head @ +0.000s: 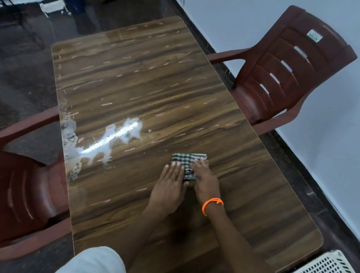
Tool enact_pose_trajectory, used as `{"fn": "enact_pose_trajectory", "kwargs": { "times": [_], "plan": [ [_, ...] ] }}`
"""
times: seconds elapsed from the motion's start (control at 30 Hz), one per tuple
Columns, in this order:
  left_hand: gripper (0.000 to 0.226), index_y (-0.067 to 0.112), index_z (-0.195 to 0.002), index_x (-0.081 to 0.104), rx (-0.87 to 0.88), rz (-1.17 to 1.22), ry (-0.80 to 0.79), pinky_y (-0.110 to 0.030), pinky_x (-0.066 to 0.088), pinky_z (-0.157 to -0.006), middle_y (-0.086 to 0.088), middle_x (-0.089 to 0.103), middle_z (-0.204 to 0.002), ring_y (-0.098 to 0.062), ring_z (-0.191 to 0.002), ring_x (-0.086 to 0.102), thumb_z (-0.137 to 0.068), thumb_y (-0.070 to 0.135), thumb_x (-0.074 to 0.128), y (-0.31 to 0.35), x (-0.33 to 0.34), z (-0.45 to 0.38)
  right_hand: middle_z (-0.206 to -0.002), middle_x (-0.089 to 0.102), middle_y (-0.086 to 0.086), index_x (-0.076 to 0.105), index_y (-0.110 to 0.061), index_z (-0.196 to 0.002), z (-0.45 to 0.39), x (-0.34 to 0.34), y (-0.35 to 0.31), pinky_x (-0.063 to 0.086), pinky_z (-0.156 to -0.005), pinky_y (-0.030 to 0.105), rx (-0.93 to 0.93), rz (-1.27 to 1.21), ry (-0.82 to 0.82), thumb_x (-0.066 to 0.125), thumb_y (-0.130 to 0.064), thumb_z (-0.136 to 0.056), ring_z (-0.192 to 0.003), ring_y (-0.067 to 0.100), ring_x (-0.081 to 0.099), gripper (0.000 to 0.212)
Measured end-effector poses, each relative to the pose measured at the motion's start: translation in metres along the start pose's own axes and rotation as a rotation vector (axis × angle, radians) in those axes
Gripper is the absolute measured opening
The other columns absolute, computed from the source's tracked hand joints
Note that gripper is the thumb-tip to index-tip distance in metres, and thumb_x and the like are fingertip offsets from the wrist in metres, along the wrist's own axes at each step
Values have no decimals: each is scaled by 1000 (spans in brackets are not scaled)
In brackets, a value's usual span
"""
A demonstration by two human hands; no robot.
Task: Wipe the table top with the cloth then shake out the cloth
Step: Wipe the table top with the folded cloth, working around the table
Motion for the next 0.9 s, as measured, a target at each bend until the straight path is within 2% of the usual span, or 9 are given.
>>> {"fn": "enact_pose_trajectory", "kwargs": {
  "times": [0.17,0.27,0.4,0.5,0.6,0.73,0.8,0.9],
  "plan": [
    [61,-1,-148,46,-26,39,119,-47,19,-121,-20,41,-156,-31,-149,31,-106,41,32,-20,12,60,-135,55,8,63,-6,-122,45,31,-21,24,-115,30,-57,-20,-51,35,0,-77,-136,21,36,53],
    [60,-2,-147,46,29,75,116,-48,21,-120,-21,40,-156,-32,-149,31,-105,40,37,-3,22,83,-138,52,3,60,-11,-126,75,24,-10,25,-114,29,-65,20,-52,45,10,-76,-139,14,33,56],
    [68,0,-154,33,75,77,15,-45,11,-122,-19,26,-163,-30,-154,16,-104,46,35,22,24,72,-141,49,6,58,-12,-129,85,0,14,27,-114,35,-22,54,-1,41,5,-79,-139,18,33,55],
    [73,4,-160,16,79,46,-54,-43,1,-125,-14,8,-168,-25,-156,-3,-104,51,19,21,17,47,-137,52,9,60,-7,-125,62,-5,13,27,-114,33,47,75,73,40,3,-76,-136,22,38,54],
    [75,3,-160,16,58,0,-39,-44,1,-127,-15,10,-168,-26,-156,-1,-103,52,14,2,9,30,-130,58,14,64,-3,-119,35,9,-1,28,-113,32,73,43,112,40,-2,-78,-131,29,43,47],
    [71,-2,-154,32,-35,-11,28,-42,3,-123,-20,27,-162,-31,-154,17,-103,48,26,-37,9,44,-129,58,15,64,0,-117,19,41,-35,22,-114,26,16,15,12,50,-1,-70,-132,30,42,50],
    [70,-2,-155,30,-66,0,35,-43,4,-123,-20,23,-163,-31,-154,14,-104,47,27,-51,12,66,-130,58,14,64,-1,-117,26,57,-51,17,-115,21,-17,-7,-33,48,1,-72,-132,30,41,48],
    [71,-1,-156,25,-76,16,33,-45,8,-122,-19,17,-165,-32,-155,8,-105,48,30,-54,16,105,-132,57,11,63,-3,-120,51,68,-62,15,-116,24,-94,-6,-89,38,-6,-79,-133,27,41,49]
  ]
}}
Point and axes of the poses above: each hand's wrist, its own z-axis away from the middle knuckle, its own x-axis out of the palm, y = z × x, the point moved 1 cm from there along -z, towards the middle knuckle
